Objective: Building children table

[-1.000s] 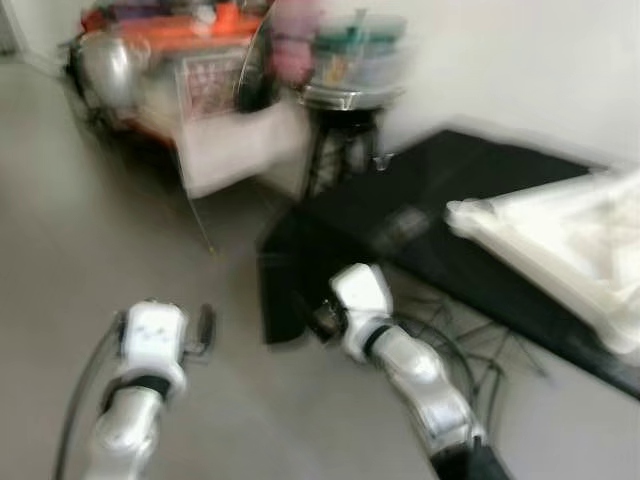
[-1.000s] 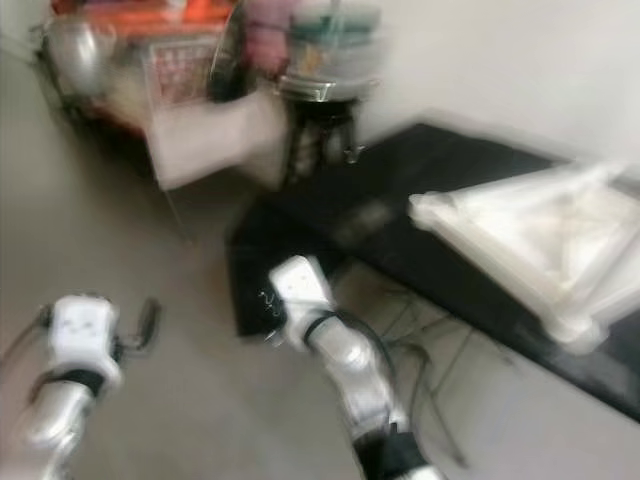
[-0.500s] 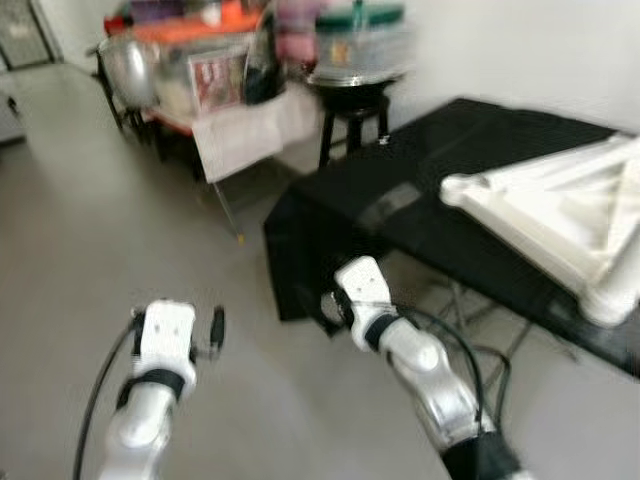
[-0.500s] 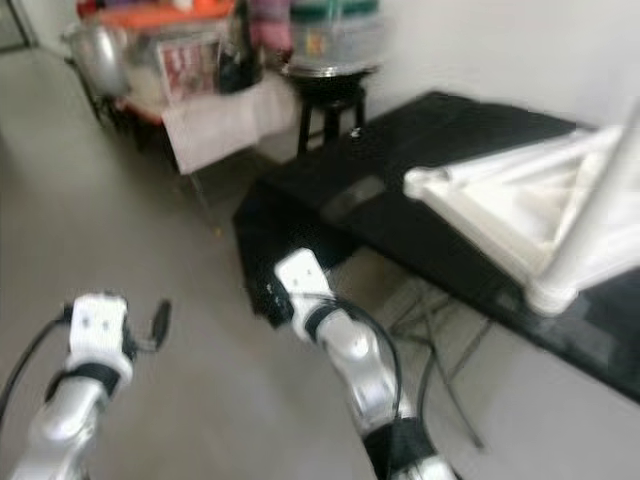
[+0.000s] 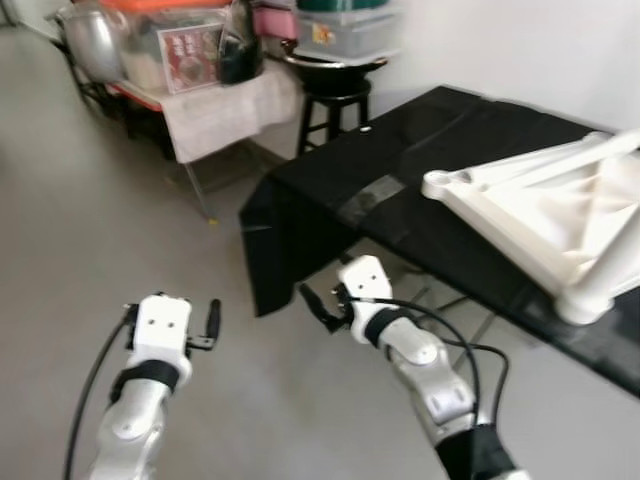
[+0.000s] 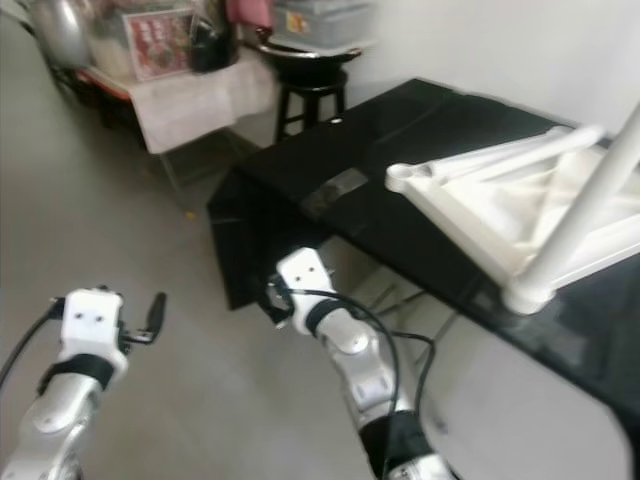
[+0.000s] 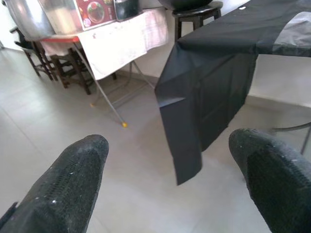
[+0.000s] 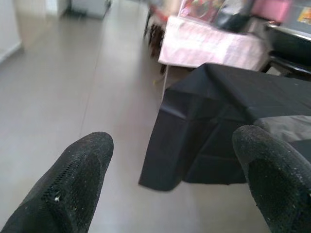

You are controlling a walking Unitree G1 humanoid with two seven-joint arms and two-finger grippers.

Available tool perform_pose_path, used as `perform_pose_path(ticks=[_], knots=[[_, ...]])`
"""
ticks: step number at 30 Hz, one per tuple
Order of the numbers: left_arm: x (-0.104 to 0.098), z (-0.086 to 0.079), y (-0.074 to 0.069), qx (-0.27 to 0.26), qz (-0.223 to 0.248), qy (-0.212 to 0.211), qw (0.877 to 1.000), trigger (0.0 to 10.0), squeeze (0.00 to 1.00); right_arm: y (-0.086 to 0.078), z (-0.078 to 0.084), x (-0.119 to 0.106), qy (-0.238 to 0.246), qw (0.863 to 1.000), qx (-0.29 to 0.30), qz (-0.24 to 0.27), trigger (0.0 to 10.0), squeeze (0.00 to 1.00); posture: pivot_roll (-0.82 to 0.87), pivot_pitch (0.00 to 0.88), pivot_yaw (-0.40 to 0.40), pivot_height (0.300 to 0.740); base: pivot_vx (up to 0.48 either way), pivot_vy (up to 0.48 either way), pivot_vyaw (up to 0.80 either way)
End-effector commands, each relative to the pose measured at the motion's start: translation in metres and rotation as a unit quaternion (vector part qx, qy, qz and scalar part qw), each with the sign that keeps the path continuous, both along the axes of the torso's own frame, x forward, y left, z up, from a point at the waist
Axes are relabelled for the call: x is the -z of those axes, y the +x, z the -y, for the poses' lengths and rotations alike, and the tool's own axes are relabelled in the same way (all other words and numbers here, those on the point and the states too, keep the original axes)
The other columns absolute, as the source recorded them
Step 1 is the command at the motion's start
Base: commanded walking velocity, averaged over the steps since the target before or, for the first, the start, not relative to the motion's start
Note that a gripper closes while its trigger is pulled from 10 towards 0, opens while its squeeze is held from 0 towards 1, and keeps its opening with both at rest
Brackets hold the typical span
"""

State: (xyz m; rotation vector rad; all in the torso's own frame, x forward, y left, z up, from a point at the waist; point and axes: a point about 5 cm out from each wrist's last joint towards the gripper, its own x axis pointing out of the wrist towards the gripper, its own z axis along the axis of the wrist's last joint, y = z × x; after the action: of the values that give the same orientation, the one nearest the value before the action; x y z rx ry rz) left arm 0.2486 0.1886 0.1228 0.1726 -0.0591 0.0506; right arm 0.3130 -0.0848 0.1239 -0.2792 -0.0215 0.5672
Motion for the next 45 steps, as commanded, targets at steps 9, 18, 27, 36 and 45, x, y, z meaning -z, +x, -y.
perform_pose_path(ticks=[9,18,27,36,45], knots=[[-0.001,0.012,-0.004,0.006,0.004,-0.002,1.000,10.0,0.00,0.002,0.004,-0.002,-0.023,1.000,-0.001,0.011,10.0,0.00,-0.05,0.037,-0.137,0.740,0.000,0.000,0.00],[-0.002,0.005,-0.006,0.004,0.006,-0.007,1.000,10.0,0.00,0.011,0.017,-0.007,0.022,0.998,0.051,0.008,10.0,0.00,-0.04,0.034,-0.058,0.740,0.000,0.000,0.00],[-0.003,0.007,-0.003,0.015,0.014,-0.010,1.000,10.0,0.00,0.012,0.014,-0.008,0.006,0.999,0.043,0.019,10.0,0.00,-0.06,0.020,-0.048,0.740,0.255,0.000,0.00],[-0.004,0.007,-0.002,0.015,0.015,-0.021,1.000,10.0,0.00,0.014,0.015,-0.008,0.004,0.999,0.038,0.021,10.0,0.00,-0.07,0.022,-0.039,0.740,0.346,0.000,0.00],[-0.004,0.009,0.001,0.015,0.019,-0.026,0.999,10.0,0.00,0.015,0.017,-0.008,-0.002,0.999,0.035,0.021,10.0,0.00,-0.08,0.020,-0.045,0.740,0.351,0.000,0.00]])
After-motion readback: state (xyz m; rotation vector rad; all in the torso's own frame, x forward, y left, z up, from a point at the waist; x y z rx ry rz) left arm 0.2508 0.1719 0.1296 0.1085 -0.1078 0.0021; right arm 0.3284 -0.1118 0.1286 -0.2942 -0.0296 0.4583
